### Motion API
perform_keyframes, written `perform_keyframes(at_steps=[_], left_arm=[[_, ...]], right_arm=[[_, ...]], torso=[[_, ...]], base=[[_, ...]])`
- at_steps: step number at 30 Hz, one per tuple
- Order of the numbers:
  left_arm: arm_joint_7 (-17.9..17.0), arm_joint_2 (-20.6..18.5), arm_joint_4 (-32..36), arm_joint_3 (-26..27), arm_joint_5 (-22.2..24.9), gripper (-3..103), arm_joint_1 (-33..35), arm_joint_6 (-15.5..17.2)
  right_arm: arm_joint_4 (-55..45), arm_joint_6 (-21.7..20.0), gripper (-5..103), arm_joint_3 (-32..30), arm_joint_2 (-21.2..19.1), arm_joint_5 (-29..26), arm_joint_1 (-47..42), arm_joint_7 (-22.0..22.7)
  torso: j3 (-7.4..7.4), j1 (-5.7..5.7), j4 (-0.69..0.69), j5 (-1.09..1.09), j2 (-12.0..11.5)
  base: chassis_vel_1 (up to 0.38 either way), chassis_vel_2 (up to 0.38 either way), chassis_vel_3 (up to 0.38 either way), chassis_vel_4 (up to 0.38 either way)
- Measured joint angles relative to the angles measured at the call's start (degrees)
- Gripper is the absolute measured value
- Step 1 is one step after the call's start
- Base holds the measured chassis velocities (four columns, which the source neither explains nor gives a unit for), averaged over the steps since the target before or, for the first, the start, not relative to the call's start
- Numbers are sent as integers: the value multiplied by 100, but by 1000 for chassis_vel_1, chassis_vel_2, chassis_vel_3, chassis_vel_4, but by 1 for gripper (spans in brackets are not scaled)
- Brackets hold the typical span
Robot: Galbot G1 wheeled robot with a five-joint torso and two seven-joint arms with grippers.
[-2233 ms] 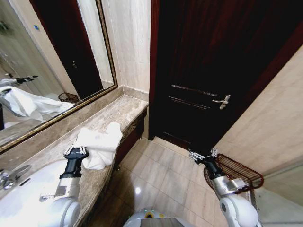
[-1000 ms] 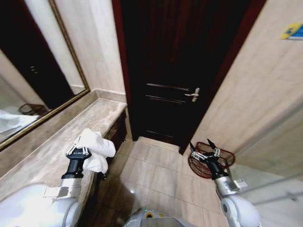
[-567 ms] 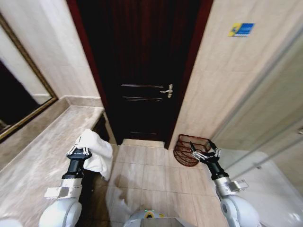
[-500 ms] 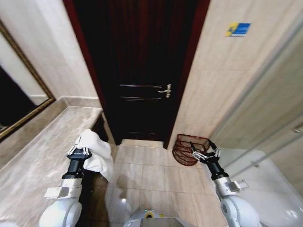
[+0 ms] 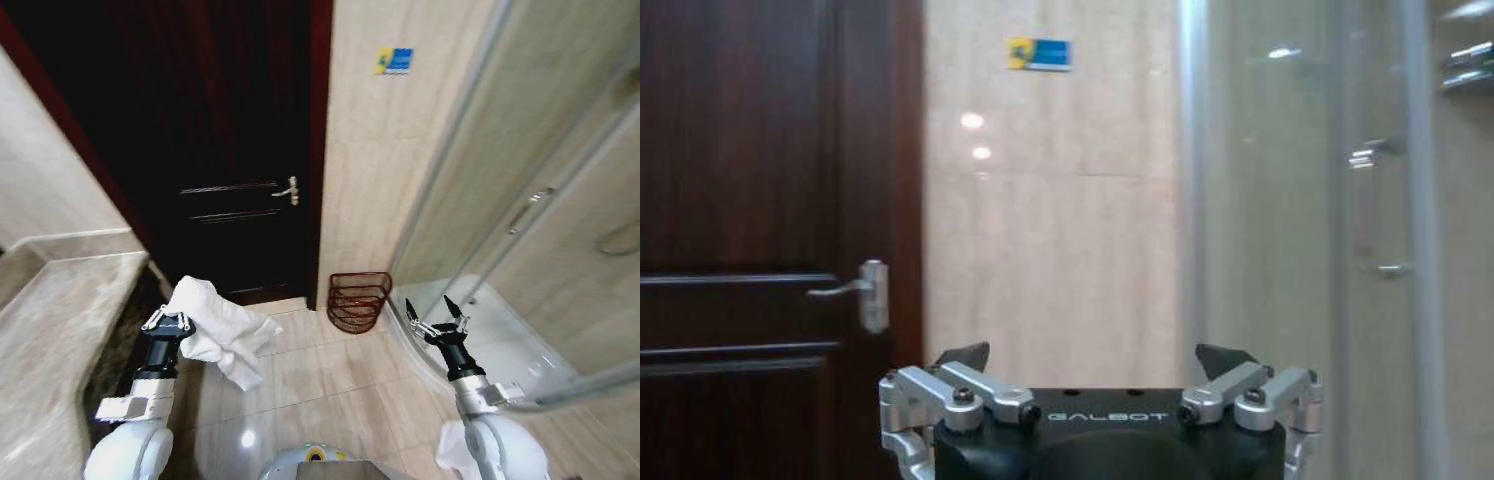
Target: Discard the used towel into the hamper.
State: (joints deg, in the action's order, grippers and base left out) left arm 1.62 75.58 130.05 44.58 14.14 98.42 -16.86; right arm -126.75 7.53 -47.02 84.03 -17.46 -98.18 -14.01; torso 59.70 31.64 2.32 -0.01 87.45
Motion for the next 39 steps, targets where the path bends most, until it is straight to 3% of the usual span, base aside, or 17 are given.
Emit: perform_keyframes(at_steps=[16,18,25,28,29,32,33,36,39], left_arm=[[151,133,-133,4,94,2,67,-66],[432,183,-134,-6,243,2,103,-98],[700,294,-95,-44,662,2,126,-22],[843,269,-97,-7,1077,2,15,374],[843,269,-97,-7,1077,2,15,374],[1141,74,-121,-41,1418,2,-164,967],[1141,74,-121,-41,1418,2,-164,967],[1202,-8,-379,-232,1490,2,-576,1420],[1220,-16,-508,-342,1521,2,-841,1627]], right_arm=[[-96,109,100,-25,79,20,-118,84],[-123,110,100,-56,180,20,-153,136],[-167,-66,100,-203,325,165,-136,404],[-236,-471,100,-320,332,297,51,716],[-236,-471,100,-320,332,297,51,716],[-324,-717,100,-318,346,466,258,1116],[-324,-717,100,-318,346,466,258,1116],[-466,-1080,100,-350,432,394,212,1232],[-483,-1098,100,-370,468,257,21,1170]], torso=[[0,0,2,1,-1],[0,0,0,1,-1],[0,0,-2,2,0],[0,0,2,1,-1],[0,0,2,1,-1],[0,0,4,1,-1],[0,0,4,1,-1],[0,1,1,-1,-1],[0,0,1,1,-1]], base=[[-118,-118,-131,-123],[-119,-134,-134,-114],[-67,-74,-75,-59],[0,0,0,0],[0,0,0,0],[0,0,0,0],[0,0,0,0],[0,0,0,0],[0,0,0,0]])
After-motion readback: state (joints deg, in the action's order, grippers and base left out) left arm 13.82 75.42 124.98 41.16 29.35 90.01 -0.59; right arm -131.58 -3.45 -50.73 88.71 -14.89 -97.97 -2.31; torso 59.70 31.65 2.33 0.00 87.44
